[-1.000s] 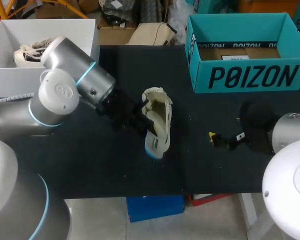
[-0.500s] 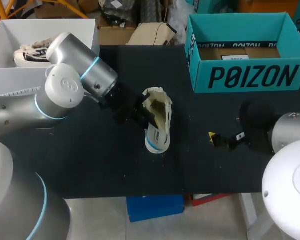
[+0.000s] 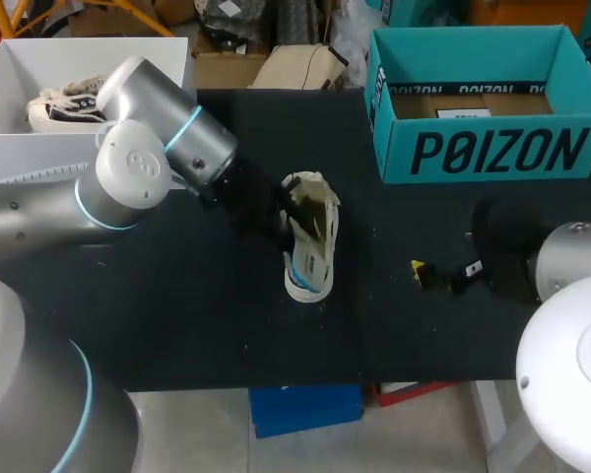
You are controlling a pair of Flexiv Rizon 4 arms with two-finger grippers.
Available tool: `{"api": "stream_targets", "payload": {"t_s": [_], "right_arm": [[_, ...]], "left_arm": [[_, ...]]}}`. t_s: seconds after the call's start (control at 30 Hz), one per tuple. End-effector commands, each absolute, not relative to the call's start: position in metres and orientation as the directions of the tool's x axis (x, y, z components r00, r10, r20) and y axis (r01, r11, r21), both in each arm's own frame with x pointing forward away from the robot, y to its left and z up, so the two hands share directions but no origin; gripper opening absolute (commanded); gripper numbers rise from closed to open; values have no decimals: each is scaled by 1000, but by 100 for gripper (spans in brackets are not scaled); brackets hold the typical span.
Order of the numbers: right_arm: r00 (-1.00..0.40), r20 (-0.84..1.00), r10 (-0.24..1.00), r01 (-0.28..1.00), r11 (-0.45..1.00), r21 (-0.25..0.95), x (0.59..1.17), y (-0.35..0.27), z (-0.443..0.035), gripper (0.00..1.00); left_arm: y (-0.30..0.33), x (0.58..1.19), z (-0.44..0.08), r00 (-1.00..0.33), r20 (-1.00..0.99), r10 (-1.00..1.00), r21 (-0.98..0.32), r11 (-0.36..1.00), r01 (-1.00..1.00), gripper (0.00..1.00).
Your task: Take the shoe out of the shoebox, open the shoe tongue, remove and reinsert the insole, then place the shoe into the shoebox
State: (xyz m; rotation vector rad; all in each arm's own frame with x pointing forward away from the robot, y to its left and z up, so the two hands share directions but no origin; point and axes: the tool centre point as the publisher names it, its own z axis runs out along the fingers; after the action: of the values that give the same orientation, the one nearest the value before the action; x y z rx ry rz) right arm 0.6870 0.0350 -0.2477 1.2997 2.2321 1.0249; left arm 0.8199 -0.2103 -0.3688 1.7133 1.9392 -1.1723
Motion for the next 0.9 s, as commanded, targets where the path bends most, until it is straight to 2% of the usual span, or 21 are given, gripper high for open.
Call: {"api": "stream_targets", "payload": {"t_s": [0.03, 0.27, 0.5, 0.8, 0.87, 0.9], "right_arm": [[-510, 48, 859, 594, 311, 742, 686, 36, -249, 100], [-510, 48, 859, 594, 311, 742, 686, 36, -249, 100], [-510, 48, 859, 594, 311, 742, 686, 36, -249, 100], [-510, 48, 859, 594, 311, 742, 686, 36, -249, 100], [-510, 48, 859, 594, 311, 742, 686, 36, -249, 100], [-510, 48, 859, 594, 311, 742, 686, 36, -249, 100]], "left_arm": [[-206, 808, -357, -236, -681, 693, -363, -40, 931, 77], [-203, 795, -345, -220, -692, 688, -348, -50, 936, 75], [-206, 781, -337, -200, -700, 686, -346, -81, 935, 65], [-205, 767, -333, -181, -691, 700, -348, -102, 932, 42], [-205, 764, -332, -181, -688, 703, -348, -102, 932, 32], [-205, 763, -333, -180, -686, 705, -350, -102, 931, 15]]}}
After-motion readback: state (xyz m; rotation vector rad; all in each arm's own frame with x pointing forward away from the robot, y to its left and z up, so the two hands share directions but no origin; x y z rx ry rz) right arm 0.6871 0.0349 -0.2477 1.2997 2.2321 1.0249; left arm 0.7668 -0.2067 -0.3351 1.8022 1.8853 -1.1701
